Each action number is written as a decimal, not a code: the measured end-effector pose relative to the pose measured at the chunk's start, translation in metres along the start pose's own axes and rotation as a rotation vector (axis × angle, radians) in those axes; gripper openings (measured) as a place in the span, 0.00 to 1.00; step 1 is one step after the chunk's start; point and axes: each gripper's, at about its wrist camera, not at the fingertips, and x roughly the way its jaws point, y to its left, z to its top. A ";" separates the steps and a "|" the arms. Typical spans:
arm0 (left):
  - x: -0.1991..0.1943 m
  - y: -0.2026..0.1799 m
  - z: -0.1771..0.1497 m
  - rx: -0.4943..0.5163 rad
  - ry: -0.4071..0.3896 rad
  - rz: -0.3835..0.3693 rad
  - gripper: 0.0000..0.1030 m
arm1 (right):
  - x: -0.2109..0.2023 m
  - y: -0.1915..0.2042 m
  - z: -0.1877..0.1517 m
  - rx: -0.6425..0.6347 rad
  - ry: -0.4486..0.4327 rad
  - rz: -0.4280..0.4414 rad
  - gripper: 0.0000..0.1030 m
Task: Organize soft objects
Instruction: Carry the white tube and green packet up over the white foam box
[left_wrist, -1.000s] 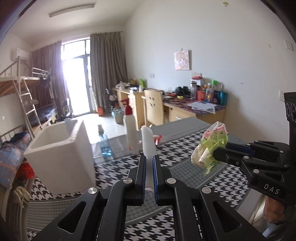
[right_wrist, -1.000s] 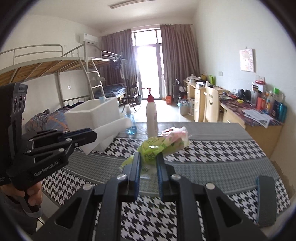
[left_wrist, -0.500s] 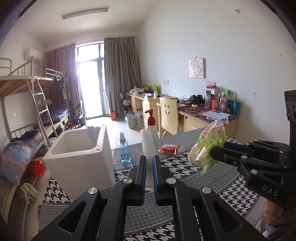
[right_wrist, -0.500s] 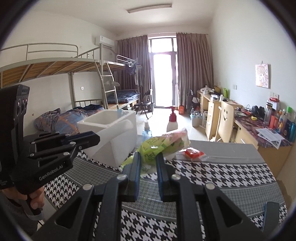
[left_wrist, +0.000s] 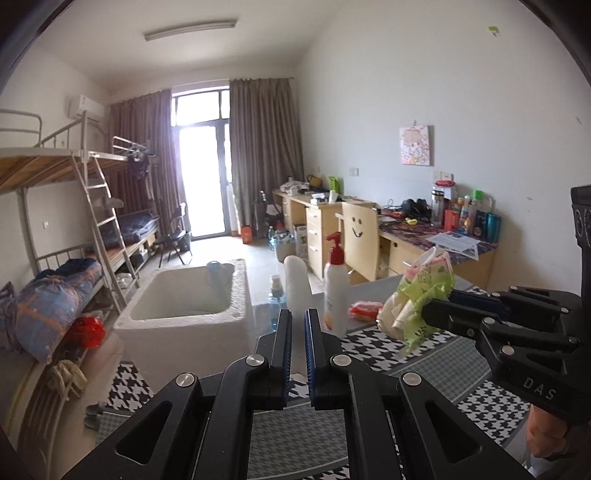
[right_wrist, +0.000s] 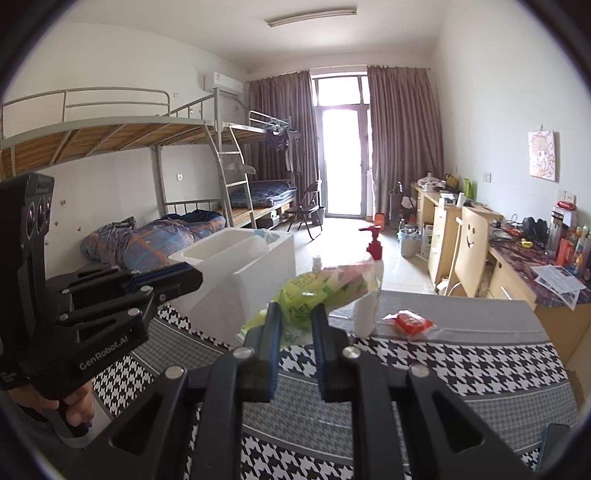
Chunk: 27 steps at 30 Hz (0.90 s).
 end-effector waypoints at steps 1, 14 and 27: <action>0.001 0.003 0.001 -0.007 0.002 0.006 0.07 | 0.002 0.001 0.001 -0.004 0.003 0.002 0.19; 0.014 0.029 0.006 -0.048 0.016 0.086 0.07 | 0.020 0.019 0.021 -0.047 0.022 0.058 0.19; 0.029 0.049 0.018 -0.070 0.030 0.142 0.07 | 0.045 0.027 0.032 -0.082 0.044 0.104 0.19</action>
